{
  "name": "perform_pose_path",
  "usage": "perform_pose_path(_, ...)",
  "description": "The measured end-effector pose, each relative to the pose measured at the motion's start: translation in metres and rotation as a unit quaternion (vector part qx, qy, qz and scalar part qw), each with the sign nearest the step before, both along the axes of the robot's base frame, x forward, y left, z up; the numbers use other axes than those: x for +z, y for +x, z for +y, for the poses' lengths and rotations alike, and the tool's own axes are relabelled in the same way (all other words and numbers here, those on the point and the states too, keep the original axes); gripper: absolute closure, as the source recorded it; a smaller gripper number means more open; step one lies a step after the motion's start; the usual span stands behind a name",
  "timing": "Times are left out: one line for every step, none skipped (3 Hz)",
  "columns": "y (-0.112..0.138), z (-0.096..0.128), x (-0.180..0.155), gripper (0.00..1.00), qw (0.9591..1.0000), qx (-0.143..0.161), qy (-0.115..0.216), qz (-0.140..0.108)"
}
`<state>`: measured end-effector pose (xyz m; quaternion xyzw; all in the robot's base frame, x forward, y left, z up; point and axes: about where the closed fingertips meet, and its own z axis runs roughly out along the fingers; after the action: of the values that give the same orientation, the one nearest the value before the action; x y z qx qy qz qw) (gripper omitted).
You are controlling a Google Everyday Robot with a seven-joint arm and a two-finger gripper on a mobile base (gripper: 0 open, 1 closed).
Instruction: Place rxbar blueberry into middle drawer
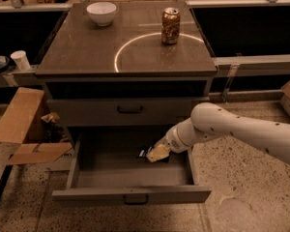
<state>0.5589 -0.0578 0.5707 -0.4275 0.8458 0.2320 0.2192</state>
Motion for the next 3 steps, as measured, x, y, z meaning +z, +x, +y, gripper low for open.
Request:
perform_pose_path(0.011, -0.006, -0.054, 1.0, 0.999, -0.018, -0.019, 0.037)
perform_pose_path(0.02, -0.018, -0.117, 1.0, 0.9957, -0.048, -0.032, 0.073)
perform_pose_path(0.02, -0.026, -0.151, 1.0, 0.9927, -0.066, -0.036, 0.094)
